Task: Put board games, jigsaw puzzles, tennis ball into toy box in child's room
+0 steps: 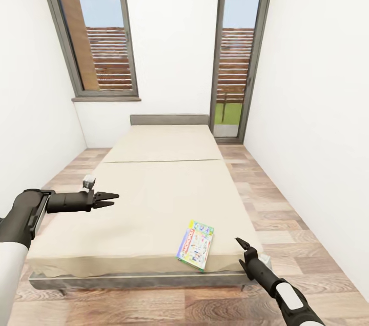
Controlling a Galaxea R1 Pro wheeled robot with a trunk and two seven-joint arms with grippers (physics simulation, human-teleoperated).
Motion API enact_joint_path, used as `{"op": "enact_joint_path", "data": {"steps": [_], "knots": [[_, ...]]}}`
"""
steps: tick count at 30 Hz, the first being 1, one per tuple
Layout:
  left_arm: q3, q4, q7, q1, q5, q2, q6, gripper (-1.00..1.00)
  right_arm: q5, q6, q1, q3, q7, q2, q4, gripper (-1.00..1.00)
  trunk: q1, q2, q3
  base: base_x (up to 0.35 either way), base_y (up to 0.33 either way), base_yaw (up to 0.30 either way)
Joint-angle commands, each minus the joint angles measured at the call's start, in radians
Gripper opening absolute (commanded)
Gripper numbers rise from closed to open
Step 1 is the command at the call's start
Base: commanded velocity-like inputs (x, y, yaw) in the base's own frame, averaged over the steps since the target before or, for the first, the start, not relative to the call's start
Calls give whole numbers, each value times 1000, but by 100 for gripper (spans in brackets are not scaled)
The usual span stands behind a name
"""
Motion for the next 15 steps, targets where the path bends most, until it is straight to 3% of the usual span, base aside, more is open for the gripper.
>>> {"op": "enact_joint_path", "data": {"steps": [1, 9, 15], "knots": [[2, -1, -9, -1, -11, -1, 10, 100, -7, 8, -1, -4, 0, 0, 0, 100, 0, 0, -1, -2, -163, 0], [2, -1, -9, -1, -11, -2, 9, 100, -6, 11, -2, -5, -5, 0, 0, 100, 0, 0, -1, 0, -110, 0], [2, -1, -9, -1, -11, -2, 8, 100, -4, 11, -4, -5, -10, 0, 0, 100, 0, 0, -1, 0, -237, 0]]}}
